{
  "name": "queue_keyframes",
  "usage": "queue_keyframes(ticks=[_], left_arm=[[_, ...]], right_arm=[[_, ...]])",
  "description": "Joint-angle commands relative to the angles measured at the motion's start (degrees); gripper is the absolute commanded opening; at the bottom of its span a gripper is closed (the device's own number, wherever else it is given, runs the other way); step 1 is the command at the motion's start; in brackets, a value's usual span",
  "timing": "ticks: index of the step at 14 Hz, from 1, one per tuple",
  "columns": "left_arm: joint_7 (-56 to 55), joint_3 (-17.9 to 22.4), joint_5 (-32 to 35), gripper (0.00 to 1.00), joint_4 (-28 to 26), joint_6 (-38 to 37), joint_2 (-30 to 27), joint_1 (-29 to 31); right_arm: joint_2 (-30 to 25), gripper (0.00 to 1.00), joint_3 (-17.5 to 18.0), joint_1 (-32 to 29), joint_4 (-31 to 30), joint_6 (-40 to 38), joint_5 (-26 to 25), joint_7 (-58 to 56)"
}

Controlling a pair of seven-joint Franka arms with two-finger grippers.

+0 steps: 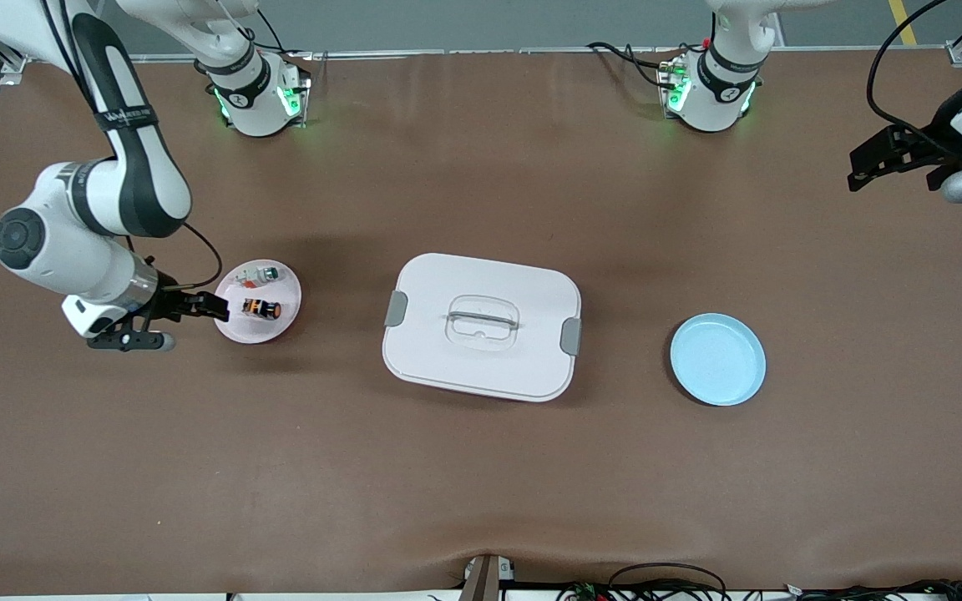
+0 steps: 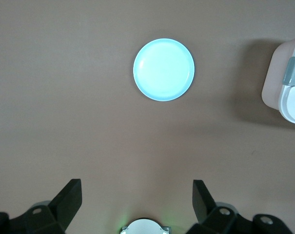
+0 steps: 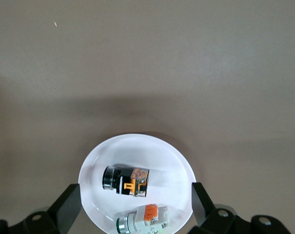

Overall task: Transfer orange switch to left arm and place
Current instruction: 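Move the right gripper down over the orange switch in the white dish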

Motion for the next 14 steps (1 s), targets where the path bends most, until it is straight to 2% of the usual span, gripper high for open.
queue_keyframes(ticks=[1, 6, 14], left_arm=[[0.46, -0.18, 0.53, 1.00, 0.73, -1.07, -0.30, 0.10], [0.55, -0.18, 0.53, 1.00, 0.82, -1.25, -0.30, 0.19], [0.37, -0.18, 0.53, 1.00, 0.90, -1.25, -0.12, 0.19]], right_arm=[[2.36, 1.00, -0.17, 0.80, -0.59, 3.11, 0.30, 0.46], [6.24, 1.00, -0.08, 0.72, -4.46, 12.16, 0.74, 0.64], [8.44, 1.00, 0.45, 2.29, -4.90, 12.62, 1.27, 0.81]])
